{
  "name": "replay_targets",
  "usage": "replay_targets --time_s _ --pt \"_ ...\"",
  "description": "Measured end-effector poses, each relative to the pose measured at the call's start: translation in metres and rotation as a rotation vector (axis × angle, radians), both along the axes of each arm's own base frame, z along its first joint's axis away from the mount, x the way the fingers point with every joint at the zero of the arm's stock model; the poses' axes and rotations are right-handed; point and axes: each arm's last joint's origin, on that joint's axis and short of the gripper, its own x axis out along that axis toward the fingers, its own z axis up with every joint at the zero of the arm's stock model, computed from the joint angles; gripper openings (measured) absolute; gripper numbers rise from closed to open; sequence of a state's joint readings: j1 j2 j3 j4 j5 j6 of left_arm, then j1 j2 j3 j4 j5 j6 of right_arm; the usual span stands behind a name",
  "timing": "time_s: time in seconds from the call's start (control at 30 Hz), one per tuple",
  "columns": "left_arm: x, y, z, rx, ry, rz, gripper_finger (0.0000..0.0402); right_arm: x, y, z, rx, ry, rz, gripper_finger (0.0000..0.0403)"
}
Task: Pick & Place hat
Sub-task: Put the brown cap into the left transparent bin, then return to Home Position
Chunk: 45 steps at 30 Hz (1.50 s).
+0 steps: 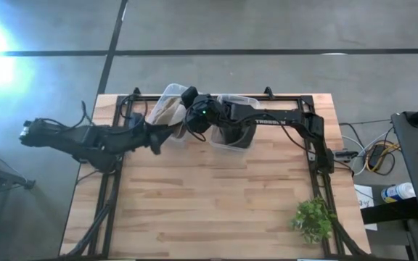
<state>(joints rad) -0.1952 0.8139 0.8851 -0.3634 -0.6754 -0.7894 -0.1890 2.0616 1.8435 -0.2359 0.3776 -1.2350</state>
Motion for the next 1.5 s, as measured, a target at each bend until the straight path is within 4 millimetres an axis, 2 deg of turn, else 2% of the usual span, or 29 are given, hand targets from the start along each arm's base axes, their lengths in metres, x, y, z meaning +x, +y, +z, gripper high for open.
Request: replay_targets --time_s 0.2,0.33,0.57,0.7,0.87,1.03,1.23,1.37,1.5 --pt "0.009 0.028 -0.035 -0.083 0.058 0.163 0.0206 0.000 0.003 0.000 0.010 -0.007 0.004 0.0209" --pt "0.009 0.046 -0.061 -0.152 0.096 0.202 0.0206 -0.002 0.005 0.006 0.012 -0.019 0.005 0.0221" --pt "0.006 0.061 -0.105 -0.299 0.067 0.246 0.0206 -0.014 0.006 0.019 0.043 -0.008 -0.013 0.0231" --pt "0.004 0.061 -0.117 -0.320 0.049 0.259 0.0206 -0.024 0.009 0.029 0.098 -0.011 -0.030 0.0231" --pt "0.003 0.061 -0.121 -0.323 0.062 0.268 0.0206 -0.043 0.012 0.043 0.191 -0.004 -0.086 0.0233" --pt "0.006 0.061 -0.105 -0.274 0.060 0.236 0.0206 -0.065 0.017 0.072 0.297 -0.104 -0.129 0.0233" --pt "0.014 0.054 -0.045 -0.055 -0.070 -0.010 0.0206 -0.100 0.027 0.109 0.507 -0.203 -0.033 0.0233" --pt "0.015 0.037 -0.004 0.113 -0.170 -0.200 0.0206 -0.133 0.038 0.133 0.697 -0.225 0.013 0.0233" --pt "0.013 0.019 0.016 0.242 -0.192 -0.329 0.0206 -0.165 0.047 0.145 0.908 -0.235 -0.011 0.0233"
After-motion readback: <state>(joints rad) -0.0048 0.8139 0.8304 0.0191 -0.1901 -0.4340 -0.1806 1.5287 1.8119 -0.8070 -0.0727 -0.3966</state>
